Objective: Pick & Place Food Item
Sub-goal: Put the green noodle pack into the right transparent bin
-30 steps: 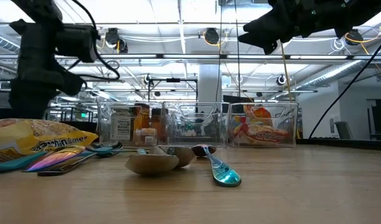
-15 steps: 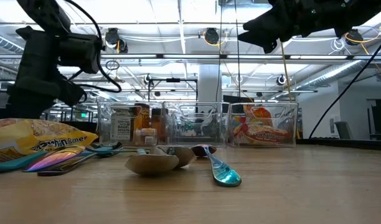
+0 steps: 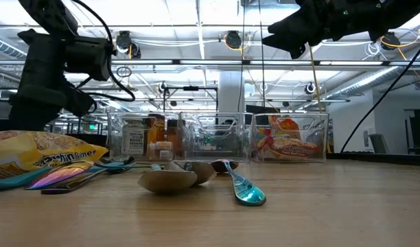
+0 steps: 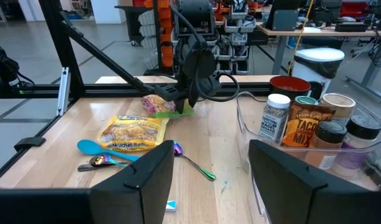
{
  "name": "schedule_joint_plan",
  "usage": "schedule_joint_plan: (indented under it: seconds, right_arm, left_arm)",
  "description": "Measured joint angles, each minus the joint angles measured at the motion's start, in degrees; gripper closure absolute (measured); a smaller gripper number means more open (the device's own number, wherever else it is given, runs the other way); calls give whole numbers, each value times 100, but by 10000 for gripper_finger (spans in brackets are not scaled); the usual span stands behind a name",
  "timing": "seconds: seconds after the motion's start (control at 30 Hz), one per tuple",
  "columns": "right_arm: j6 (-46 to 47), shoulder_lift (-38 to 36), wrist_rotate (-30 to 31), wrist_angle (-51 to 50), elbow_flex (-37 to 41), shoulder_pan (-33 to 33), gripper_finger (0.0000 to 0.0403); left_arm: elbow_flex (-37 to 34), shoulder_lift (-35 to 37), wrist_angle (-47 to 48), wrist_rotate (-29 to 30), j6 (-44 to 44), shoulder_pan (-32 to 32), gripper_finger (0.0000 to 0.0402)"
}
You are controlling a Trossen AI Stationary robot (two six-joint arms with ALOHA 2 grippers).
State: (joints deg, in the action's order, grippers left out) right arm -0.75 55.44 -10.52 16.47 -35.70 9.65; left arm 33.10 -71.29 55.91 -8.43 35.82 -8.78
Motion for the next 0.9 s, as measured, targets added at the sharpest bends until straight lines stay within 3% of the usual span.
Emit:
schedule_joint_plan:
  seconds: [0.13,0.3,0.6,0.9]
  right_arm:
    - [2,0,-2,0,0,0,202]
    - [4,-1,-2,0,0,0,202]
    - [4,-1,-2,0,0,0,202]
    - [7,0,-2,0,0,0,202]
  left_arm:
    - [0,0,-218,195,33,-2,249]
    - [0,2,-249,-229,-64,-2,297]
    - [0,2,-89,-314,-164,-2,392]
    - [138,4,64,10,-542,-2,397]
